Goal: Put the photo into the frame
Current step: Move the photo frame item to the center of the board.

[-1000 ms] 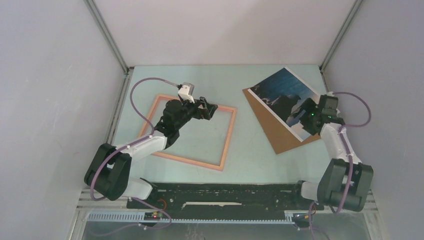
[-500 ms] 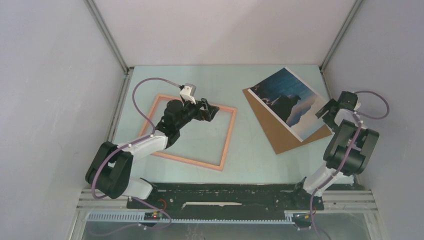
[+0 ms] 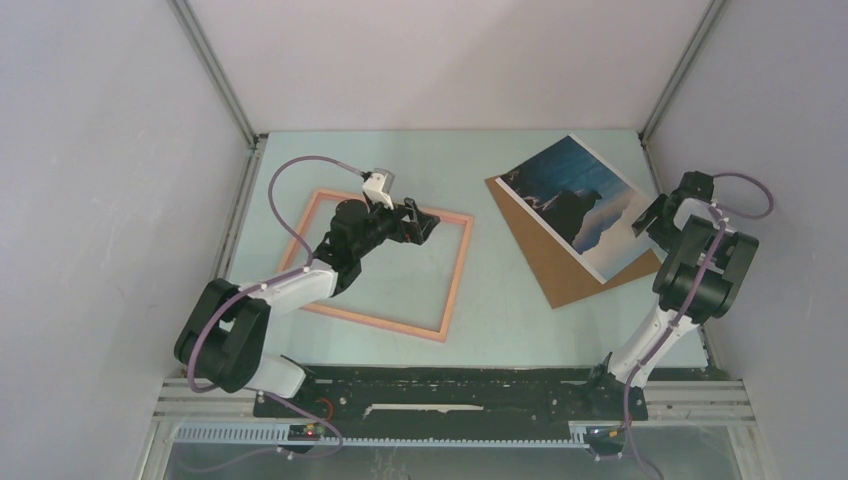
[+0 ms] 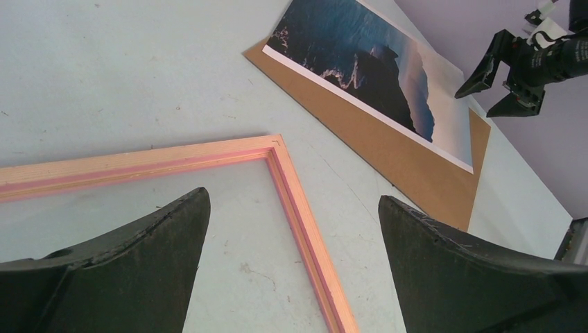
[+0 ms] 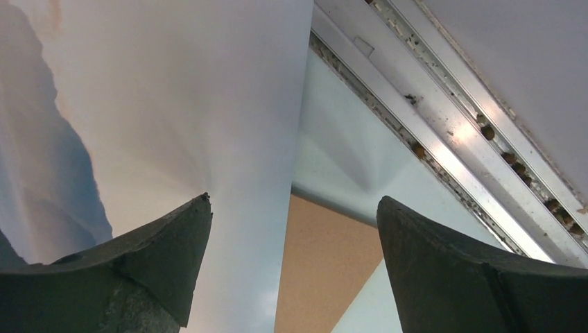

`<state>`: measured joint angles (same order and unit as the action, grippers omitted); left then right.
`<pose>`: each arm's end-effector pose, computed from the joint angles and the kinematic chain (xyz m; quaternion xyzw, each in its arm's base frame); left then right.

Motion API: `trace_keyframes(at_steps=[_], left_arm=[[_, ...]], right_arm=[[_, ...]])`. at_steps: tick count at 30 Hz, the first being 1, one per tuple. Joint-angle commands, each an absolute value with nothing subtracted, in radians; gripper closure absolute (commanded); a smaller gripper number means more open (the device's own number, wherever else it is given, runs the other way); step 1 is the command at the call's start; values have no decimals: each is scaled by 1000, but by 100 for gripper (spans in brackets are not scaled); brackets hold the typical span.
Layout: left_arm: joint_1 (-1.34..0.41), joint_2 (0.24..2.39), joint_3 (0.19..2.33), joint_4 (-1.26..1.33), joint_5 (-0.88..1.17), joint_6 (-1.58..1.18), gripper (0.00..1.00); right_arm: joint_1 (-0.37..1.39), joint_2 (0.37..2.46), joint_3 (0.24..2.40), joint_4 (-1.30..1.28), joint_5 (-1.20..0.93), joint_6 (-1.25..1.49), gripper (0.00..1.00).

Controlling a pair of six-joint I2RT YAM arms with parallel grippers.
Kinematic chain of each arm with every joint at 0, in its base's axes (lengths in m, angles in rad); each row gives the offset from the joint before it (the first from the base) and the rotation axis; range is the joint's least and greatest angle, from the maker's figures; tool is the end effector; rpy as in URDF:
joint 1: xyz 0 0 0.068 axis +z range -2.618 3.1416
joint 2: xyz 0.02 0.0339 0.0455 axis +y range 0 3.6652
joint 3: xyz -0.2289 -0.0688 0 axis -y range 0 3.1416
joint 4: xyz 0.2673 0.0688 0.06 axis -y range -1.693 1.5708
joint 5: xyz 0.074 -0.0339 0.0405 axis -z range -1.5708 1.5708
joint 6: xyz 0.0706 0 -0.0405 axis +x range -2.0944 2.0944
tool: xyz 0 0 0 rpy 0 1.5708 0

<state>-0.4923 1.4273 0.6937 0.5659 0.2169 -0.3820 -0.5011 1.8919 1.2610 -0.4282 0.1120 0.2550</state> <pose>0.3162 -0.1868 0.1818 0.1116 0.7544 -0.3465 0.5463 0.3594 -0.2058 0.0958 0.3697 0.8925 -0.0848 0.2441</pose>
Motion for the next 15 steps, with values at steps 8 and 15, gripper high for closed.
trace_keyframes(at_steps=[8, 15], left_arm=[[-481, 1443, 742, 609, 240, -373, 0], [-477, 1450, 744, 607, 251, -374, 0]], right_arm=[[-506, 1994, 1364, -577, -98, 315, 7], [-413, 1798, 1139, -536, -235, 379, 7]])
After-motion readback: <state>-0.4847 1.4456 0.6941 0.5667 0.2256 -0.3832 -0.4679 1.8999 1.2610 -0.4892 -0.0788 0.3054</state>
